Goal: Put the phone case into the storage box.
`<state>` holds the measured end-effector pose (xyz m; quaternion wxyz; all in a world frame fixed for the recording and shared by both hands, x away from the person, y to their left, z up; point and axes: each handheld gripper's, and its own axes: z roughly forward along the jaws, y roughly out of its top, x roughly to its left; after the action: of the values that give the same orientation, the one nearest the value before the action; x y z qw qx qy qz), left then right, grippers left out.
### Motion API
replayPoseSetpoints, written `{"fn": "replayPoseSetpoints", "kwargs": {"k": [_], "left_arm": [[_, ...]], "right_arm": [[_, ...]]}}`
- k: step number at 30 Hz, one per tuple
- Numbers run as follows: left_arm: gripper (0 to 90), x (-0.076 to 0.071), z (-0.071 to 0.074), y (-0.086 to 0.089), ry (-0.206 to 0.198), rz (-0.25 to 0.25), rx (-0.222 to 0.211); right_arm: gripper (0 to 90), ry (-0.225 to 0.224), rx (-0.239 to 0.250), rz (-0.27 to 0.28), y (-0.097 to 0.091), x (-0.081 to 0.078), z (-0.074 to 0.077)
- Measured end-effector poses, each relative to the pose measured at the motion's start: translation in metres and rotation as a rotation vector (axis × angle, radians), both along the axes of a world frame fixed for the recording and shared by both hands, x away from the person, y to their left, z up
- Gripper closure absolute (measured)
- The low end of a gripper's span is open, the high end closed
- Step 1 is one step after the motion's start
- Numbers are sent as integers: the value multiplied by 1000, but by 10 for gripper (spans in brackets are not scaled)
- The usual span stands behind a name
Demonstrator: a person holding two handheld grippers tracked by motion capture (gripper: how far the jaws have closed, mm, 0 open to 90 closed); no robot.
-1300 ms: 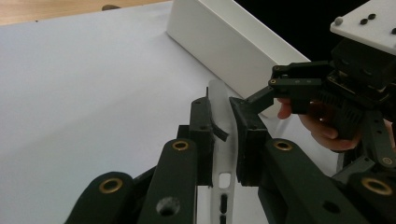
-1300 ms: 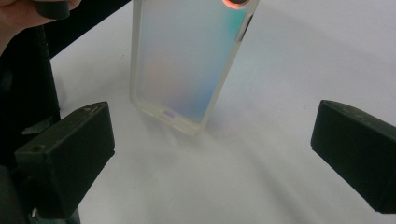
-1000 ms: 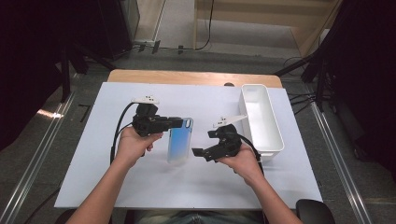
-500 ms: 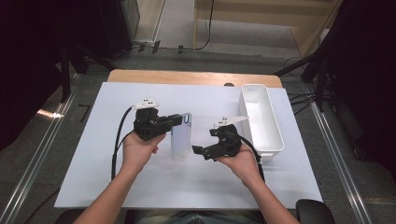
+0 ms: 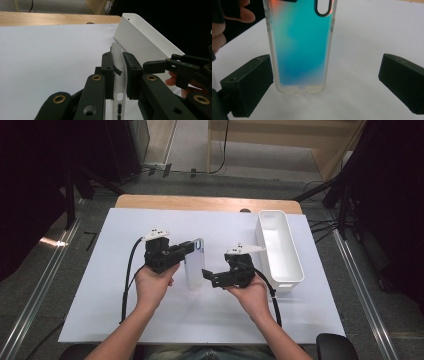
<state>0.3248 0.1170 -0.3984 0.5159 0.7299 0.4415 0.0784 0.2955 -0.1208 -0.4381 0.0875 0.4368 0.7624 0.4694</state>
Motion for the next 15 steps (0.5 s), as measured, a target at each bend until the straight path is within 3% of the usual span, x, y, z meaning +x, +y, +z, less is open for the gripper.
{"fn": "replayPoseSetpoints", "kwargs": {"k": [7, 15], "left_arm": [[796, -5, 1, -3, -28, 30, 4], [796, -7, -1, -7, -25, 35, -2]], "right_arm": [[0, 11, 10, -34, 9, 1, 2], [0, 14, 47, -11, 16, 6, 10]]}}
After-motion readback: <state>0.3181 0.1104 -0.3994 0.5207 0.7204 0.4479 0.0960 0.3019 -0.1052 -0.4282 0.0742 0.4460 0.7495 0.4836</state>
